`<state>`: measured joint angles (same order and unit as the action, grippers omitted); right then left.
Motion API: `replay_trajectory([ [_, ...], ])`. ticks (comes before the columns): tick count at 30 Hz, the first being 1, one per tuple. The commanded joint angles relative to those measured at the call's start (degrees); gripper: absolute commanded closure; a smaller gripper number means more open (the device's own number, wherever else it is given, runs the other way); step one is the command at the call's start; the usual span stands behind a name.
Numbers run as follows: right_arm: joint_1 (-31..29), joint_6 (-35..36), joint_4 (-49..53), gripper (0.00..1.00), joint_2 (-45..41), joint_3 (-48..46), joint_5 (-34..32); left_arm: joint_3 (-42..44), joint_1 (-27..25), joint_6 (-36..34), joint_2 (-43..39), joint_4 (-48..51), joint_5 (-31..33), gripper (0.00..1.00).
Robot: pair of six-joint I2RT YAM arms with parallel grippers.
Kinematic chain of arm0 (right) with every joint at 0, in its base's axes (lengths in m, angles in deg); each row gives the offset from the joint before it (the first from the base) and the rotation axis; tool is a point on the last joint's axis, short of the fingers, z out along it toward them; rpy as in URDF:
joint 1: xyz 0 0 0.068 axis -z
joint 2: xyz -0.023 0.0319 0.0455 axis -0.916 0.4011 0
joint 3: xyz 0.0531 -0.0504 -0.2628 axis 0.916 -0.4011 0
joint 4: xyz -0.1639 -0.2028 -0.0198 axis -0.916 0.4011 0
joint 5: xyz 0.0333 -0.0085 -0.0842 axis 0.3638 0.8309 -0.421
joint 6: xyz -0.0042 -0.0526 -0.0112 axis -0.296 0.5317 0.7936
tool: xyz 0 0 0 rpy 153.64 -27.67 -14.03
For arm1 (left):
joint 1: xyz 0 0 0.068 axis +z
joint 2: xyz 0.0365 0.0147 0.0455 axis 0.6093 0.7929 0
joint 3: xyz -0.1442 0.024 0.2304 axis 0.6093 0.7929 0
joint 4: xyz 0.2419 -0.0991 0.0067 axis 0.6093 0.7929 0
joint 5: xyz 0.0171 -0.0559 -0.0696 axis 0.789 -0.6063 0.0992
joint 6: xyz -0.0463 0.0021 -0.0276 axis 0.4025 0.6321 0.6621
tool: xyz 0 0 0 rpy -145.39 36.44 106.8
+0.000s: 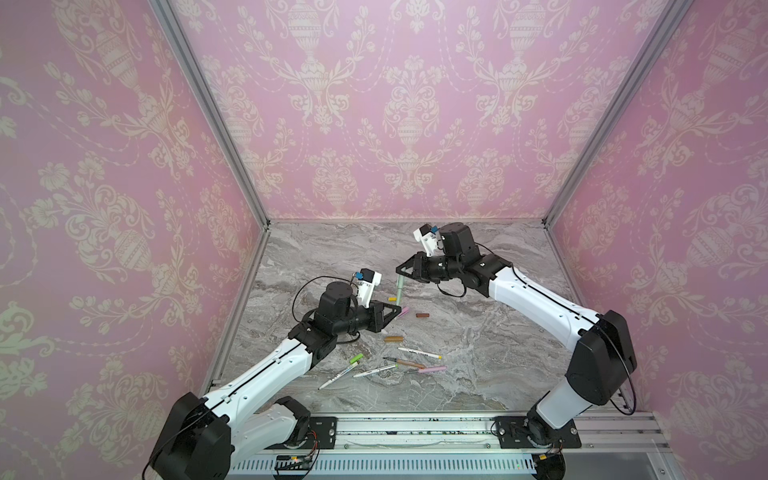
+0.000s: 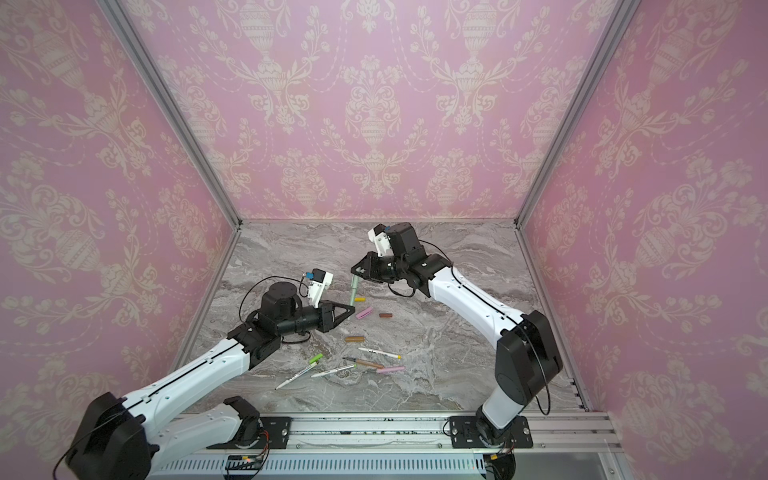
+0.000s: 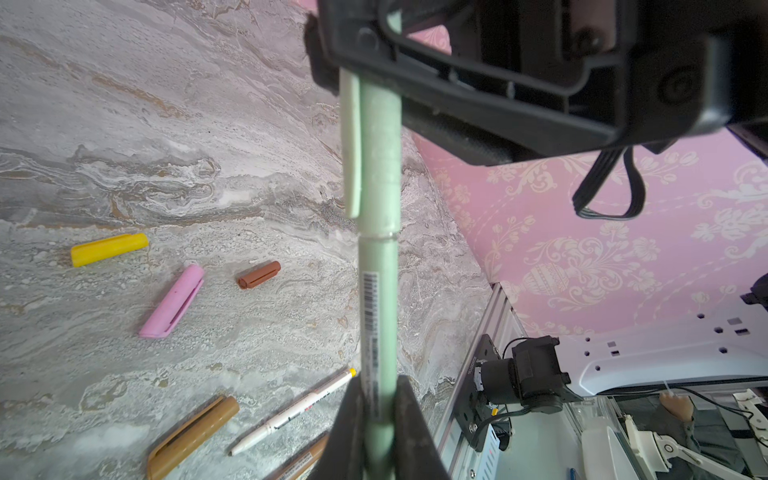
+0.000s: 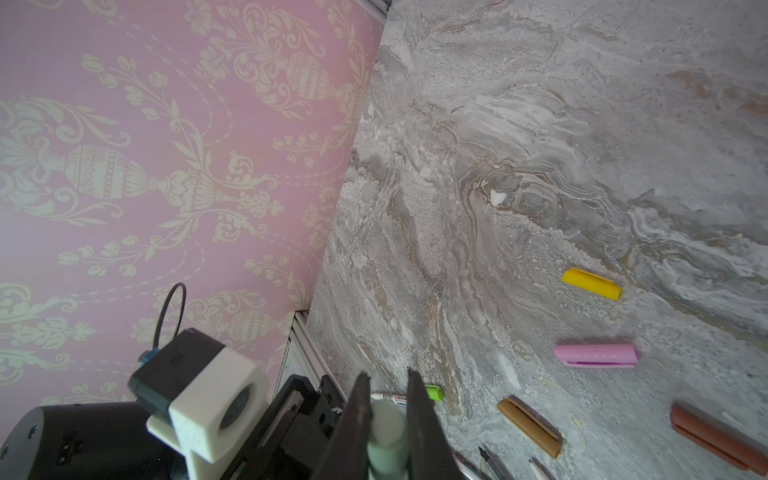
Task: Insert the pens into the pen caps
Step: 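Press the light green cap down onto the pen with right gripper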
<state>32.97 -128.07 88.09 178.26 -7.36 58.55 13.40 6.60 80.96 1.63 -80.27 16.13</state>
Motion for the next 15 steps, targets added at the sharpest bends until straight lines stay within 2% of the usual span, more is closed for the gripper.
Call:
replay_trajectory([
  [1, -1.58, 0.50, 2.49, 1.00, 0.60, 0.06, 1.66, 0.62, 0.01, 1.13, 0.07, -6.67, 5.64, 1.00],
  [7, -4.21, 2.29, 7.23, 1.00, 1.55, -0.30, 1.78, -1.39, 0.09, -6.66, -1.53, -10.23, 15.12, 1.00],
  [10, -5.68, 1.29, 7.17, 1.00, 1.28, -2.22, 1.89, -4.58, 0.18, -8.84, -0.05, -11.26, 17.11, 1.00],
  [15, -9.69, -2.26, 4.22, 1.00, 1.42, -7.47, 3.11, -8.79, 0.23, -9.64, 2.58, -18.95, 19.44, 1.00],
])
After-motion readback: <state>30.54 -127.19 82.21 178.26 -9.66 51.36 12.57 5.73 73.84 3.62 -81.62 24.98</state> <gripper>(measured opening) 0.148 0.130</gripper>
